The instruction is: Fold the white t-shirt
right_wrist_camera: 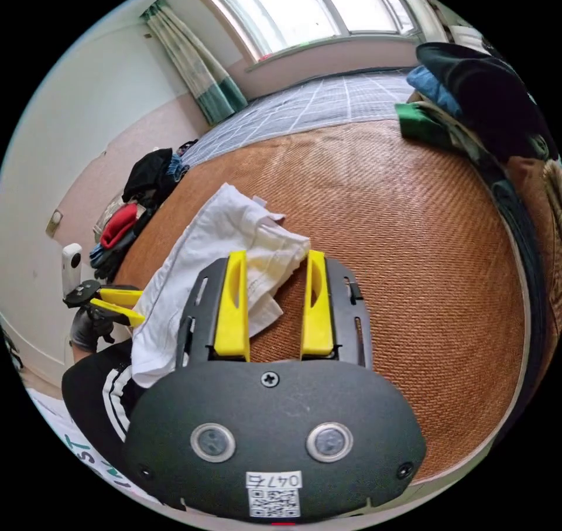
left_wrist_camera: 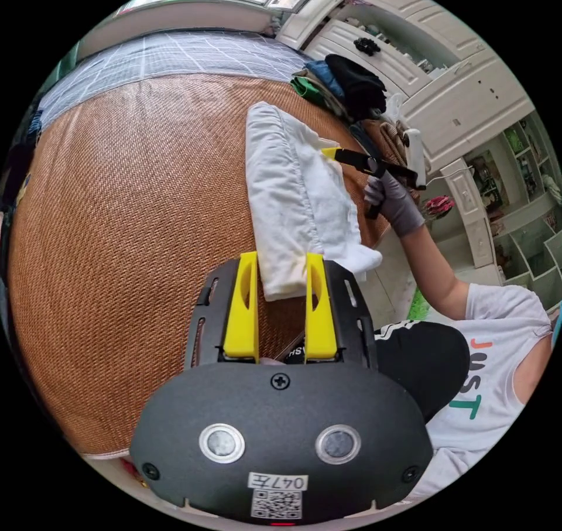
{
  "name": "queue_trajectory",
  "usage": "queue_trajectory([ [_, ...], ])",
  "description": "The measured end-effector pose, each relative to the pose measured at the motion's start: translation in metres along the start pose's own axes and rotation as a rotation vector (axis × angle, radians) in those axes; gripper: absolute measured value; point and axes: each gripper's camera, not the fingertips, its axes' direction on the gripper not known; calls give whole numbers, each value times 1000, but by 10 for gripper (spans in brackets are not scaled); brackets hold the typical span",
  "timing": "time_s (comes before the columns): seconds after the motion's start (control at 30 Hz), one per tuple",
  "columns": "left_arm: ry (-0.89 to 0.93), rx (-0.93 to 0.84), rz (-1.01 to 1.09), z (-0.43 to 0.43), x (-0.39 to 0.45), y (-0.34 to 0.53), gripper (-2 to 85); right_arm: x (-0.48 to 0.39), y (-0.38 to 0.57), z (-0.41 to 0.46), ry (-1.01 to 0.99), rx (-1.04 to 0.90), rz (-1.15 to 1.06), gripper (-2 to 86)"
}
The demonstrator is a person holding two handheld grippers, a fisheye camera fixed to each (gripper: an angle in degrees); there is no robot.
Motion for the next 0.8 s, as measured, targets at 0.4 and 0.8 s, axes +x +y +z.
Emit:
queue_trajectory([
  [0.4, -48, 87, 176, -53, 116, -86, 47, -45, 49, -120, 82, 224, -211, 12],
  [0.8, 258, 167, 544, -53, 443, -415, 58, 76, 4, -443, 601, 432, -102, 27],
])
